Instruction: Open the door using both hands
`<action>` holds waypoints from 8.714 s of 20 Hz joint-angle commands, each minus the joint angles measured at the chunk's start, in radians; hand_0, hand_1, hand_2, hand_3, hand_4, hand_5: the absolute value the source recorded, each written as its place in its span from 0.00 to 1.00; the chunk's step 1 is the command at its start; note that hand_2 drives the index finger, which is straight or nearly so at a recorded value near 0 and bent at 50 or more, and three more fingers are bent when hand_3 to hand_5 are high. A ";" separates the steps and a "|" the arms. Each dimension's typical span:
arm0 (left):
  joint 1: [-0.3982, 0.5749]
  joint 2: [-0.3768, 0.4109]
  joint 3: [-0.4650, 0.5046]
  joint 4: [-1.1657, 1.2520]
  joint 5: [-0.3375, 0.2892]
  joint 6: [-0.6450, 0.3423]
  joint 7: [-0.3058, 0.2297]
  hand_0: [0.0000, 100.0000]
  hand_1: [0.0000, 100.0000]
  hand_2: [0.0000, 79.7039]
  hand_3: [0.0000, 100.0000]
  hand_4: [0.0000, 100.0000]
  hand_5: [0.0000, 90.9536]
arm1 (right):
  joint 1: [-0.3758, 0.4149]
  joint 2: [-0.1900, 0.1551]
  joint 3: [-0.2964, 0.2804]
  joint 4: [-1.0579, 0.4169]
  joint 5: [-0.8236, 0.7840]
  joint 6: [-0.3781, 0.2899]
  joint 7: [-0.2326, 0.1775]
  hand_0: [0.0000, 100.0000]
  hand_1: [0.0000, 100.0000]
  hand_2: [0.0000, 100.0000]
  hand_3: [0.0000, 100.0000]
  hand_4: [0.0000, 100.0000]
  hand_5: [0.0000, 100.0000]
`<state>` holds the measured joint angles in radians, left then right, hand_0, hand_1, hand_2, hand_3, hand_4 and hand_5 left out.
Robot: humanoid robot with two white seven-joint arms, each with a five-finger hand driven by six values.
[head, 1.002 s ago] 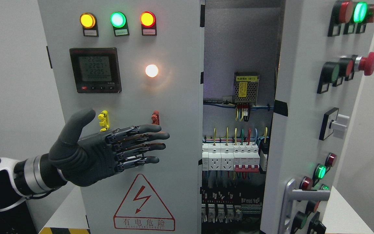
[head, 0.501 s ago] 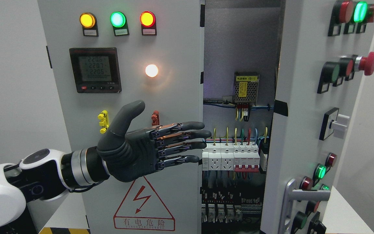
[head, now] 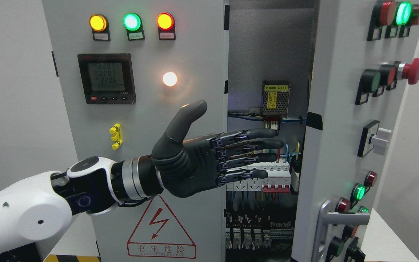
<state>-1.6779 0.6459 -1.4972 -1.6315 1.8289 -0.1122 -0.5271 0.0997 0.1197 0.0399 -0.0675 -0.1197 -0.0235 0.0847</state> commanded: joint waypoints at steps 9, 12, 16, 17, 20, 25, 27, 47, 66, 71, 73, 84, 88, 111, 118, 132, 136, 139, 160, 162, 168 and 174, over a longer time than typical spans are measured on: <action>0.001 -0.278 0.029 0.084 0.004 0.000 0.122 0.00 0.00 0.00 0.00 0.00 0.00 | 0.000 0.000 0.000 0.000 0.000 0.000 0.000 0.38 0.00 0.00 0.00 0.00 0.00; 0.001 -0.304 0.029 0.084 0.003 0.000 0.160 0.00 0.00 0.00 0.00 0.00 0.00 | 0.000 0.000 0.000 0.000 0.000 0.000 0.000 0.38 0.00 0.00 0.00 0.00 0.00; 0.001 -0.331 0.031 0.084 0.000 -0.001 0.229 0.00 0.00 0.00 0.00 0.00 0.00 | 0.000 0.000 0.000 0.000 0.000 0.000 0.000 0.38 0.00 0.00 0.00 0.00 0.00; 0.003 -0.333 0.034 0.082 0.000 -0.001 0.252 0.00 0.00 0.00 0.00 0.00 0.00 | 0.000 0.000 0.000 0.000 0.000 0.000 0.000 0.38 0.00 0.00 0.00 0.00 0.00; 0.001 -0.353 0.035 0.082 -0.005 -0.003 0.269 0.00 0.00 0.00 0.00 0.00 0.00 | 0.000 0.000 0.000 0.000 0.000 0.000 0.000 0.38 0.00 0.00 0.00 0.00 0.00; -0.002 -0.399 0.035 0.082 -0.008 -0.001 0.271 0.00 0.00 0.00 0.00 0.00 0.00 | 0.000 0.000 0.000 0.000 0.000 0.000 0.000 0.38 0.00 0.00 0.00 0.00 0.00; -0.003 -0.423 0.037 0.082 -0.010 -0.001 0.282 0.00 0.00 0.00 0.00 0.00 0.00 | 0.000 0.000 0.000 0.000 0.000 0.000 0.000 0.38 0.00 0.00 0.00 0.00 0.00; -0.039 -0.643 0.049 0.154 -0.043 -0.001 0.337 0.00 0.00 0.00 0.00 0.00 0.00 | 0.000 0.000 0.000 0.000 0.000 0.000 0.000 0.38 0.00 0.00 0.00 0.00 0.00; -0.043 -0.667 0.043 0.176 -0.042 -0.001 0.386 0.00 0.00 0.00 0.00 0.00 0.00 | 0.000 0.000 0.000 0.000 0.000 0.000 0.000 0.38 0.00 0.00 0.00 0.00 0.00; -0.043 -0.667 0.043 0.176 -0.043 -0.001 0.386 0.00 0.00 0.00 0.00 0.00 0.00 | 0.000 0.000 0.000 0.000 0.000 0.000 0.000 0.38 0.00 0.00 0.00 0.00 0.00; -0.042 -0.667 0.045 0.176 -0.043 -0.001 0.384 0.00 0.00 0.00 0.00 0.00 0.00 | 0.000 0.000 0.000 0.000 0.000 0.000 0.000 0.38 0.00 0.00 0.00 0.00 0.00; -0.036 -0.559 0.040 0.164 -0.086 -0.001 0.348 0.00 0.00 0.00 0.00 0.00 0.00 | 0.000 0.000 0.000 0.000 0.000 0.000 0.000 0.38 0.00 0.00 0.00 0.00 0.00; -0.008 -0.448 0.040 0.147 -0.086 -0.001 0.329 0.00 0.00 0.00 0.00 0.00 0.00 | 0.000 0.000 0.000 0.000 0.000 0.000 0.000 0.38 0.00 0.00 0.00 0.00 0.00; 0.583 0.371 0.268 -0.094 -0.387 -0.006 0.024 0.00 0.00 0.00 0.00 0.00 0.00 | 0.000 0.000 0.000 0.000 0.000 0.000 0.000 0.38 0.00 0.00 0.00 0.00 0.00; 0.970 0.505 0.474 -0.087 -0.500 -0.017 0.025 0.00 0.00 0.00 0.00 0.00 0.00 | 0.000 0.000 0.000 0.000 0.000 0.000 0.000 0.38 0.00 0.00 0.00 0.00 0.00; 1.581 0.531 0.675 0.177 -0.689 -0.212 0.033 0.00 0.00 0.00 0.00 0.00 0.00 | 0.000 0.000 0.000 0.000 0.000 0.000 0.000 0.38 0.00 0.00 0.00 0.00 0.00; 1.743 0.491 0.675 0.301 -0.723 -0.374 0.033 0.00 0.00 0.00 0.00 0.00 0.00 | 0.000 0.000 0.000 0.000 0.000 0.000 0.000 0.38 0.00 0.00 0.00 0.00 0.00; 1.866 0.431 0.684 0.404 -0.789 -0.470 0.030 0.00 0.00 0.00 0.00 0.00 0.00 | 0.000 0.000 0.000 0.000 0.000 0.000 0.000 0.38 0.00 0.00 0.00 0.00 0.00; 1.807 -0.354 0.948 1.456 -1.453 -0.491 0.032 0.00 0.00 0.00 0.00 0.00 0.00 | 0.000 0.000 0.000 0.000 0.000 0.000 0.000 0.38 0.00 0.00 0.00 0.00 0.00; 1.772 -0.406 0.948 1.524 -1.455 -0.486 0.033 0.00 0.00 0.00 0.00 0.00 0.00 | 0.000 0.000 0.000 0.000 0.000 0.000 0.000 0.38 0.00 0.00 0.00 0.00 0.00; 1.678 -0.581 0.951 1.703 -1.511 -0.347 0.039 0.00 0.00 0.00 0.00 0.00 0.00 | 0.000 0.000 0.000 0.000 0.000 0.000 0.000 0.38 0.00 0.00 0.00 0.00 0.00; 1.659 -0.660 1.092 1.739 -1.577 -0.176 0.145 0.00 0.00 0.00 0.00 0.00 0.00 | -0.002 0.000 0.000 0.000 -0.002 0.000 0.000 0.38 0.00 0.00 0.00 0.00 0.00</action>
<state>0.0289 0.2373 -0.5416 -0.1704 0.3243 -0.3582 -0.4313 0.0997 0.1197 0.0399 -0.0675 -0.1200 -0.0231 0.0847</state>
